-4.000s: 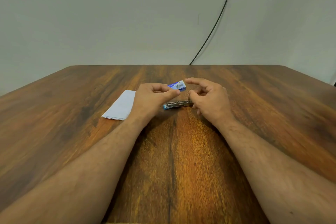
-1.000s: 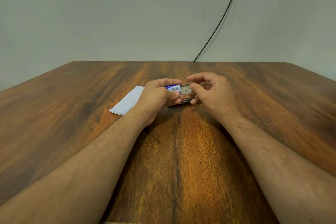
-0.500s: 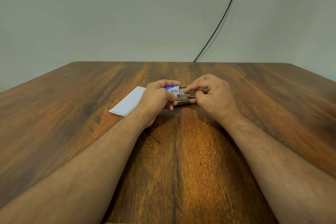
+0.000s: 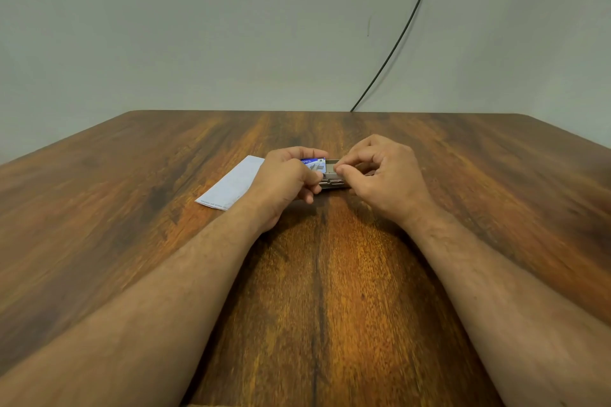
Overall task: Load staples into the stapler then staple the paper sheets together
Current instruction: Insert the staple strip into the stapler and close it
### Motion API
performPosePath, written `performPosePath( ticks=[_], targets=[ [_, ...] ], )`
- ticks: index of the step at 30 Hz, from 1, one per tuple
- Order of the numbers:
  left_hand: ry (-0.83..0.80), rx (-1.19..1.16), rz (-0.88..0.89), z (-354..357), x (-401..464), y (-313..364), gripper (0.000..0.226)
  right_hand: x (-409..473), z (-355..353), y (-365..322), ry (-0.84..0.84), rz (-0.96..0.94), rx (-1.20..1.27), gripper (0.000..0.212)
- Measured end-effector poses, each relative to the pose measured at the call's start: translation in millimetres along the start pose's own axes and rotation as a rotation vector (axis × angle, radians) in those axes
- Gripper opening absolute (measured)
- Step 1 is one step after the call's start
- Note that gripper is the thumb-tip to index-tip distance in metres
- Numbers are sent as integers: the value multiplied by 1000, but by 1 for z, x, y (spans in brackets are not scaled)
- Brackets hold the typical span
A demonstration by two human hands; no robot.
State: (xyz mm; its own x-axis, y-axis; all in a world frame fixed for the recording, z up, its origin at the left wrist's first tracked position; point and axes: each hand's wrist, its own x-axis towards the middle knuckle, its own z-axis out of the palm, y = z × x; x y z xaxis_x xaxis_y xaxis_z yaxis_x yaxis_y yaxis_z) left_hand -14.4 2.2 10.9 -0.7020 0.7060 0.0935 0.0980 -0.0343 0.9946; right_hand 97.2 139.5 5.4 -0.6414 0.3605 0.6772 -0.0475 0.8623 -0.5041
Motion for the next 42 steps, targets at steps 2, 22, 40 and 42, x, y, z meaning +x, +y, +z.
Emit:
performPosePath(
  ticks=[2,22,40,42],
  targets=[
    [2,12,2,0,-1,1,35,1,0,1,-13,9,-5,5],
    [-15,-8,9,0,1,-1,36,5,-1,1,9,237,237,10],
    [41,-100,-14,-3,6,-4,37,0,0,-4,84,153,216,4],
    [42,-109,-18,-3,6,-3,37,0,0,-2,81,141,213,4]
  ],
)
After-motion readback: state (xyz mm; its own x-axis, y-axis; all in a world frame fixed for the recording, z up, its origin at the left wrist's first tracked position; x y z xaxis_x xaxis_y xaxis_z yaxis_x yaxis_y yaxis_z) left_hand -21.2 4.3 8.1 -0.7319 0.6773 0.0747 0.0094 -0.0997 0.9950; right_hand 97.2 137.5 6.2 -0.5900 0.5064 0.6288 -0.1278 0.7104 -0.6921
